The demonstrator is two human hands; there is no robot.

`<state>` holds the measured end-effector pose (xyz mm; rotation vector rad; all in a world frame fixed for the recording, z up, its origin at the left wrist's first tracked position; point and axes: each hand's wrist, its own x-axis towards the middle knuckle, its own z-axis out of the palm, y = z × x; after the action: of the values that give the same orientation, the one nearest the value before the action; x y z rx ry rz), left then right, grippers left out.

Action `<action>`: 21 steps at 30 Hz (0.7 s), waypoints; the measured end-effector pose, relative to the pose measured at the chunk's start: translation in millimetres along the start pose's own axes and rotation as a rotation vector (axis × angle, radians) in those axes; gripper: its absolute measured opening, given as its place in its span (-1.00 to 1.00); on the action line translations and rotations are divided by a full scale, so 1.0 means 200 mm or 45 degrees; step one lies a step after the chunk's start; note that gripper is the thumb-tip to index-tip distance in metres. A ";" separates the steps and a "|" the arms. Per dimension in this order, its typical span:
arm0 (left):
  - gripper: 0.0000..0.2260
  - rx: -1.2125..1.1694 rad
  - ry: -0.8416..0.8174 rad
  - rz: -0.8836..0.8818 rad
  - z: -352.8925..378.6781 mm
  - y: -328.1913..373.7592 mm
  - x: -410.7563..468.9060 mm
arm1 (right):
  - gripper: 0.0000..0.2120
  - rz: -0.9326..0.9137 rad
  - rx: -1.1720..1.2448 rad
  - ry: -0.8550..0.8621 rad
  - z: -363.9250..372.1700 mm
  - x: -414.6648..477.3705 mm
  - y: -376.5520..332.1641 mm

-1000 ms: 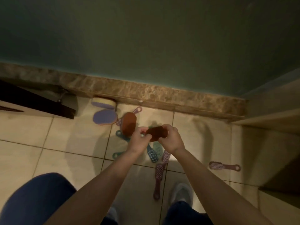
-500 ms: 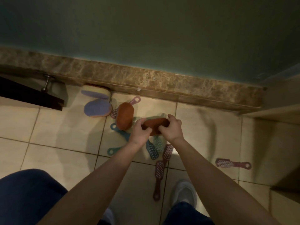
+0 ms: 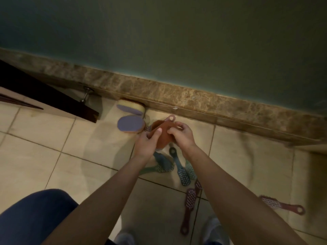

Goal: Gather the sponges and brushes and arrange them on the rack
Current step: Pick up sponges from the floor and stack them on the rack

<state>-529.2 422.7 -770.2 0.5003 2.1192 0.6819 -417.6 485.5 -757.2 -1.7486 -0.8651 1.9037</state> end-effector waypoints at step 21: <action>-0.42 -0.726 0.117 -0.200 -0.11 -0.06 0.03 | -0.62 0.222 -0.218 0.080 0.19 0.04 0.08</action>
<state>-550.5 410.1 -770.0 -0.0106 1.9014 1.1777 -455.1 474.2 -773.1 -2.0342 -0.9013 1.9192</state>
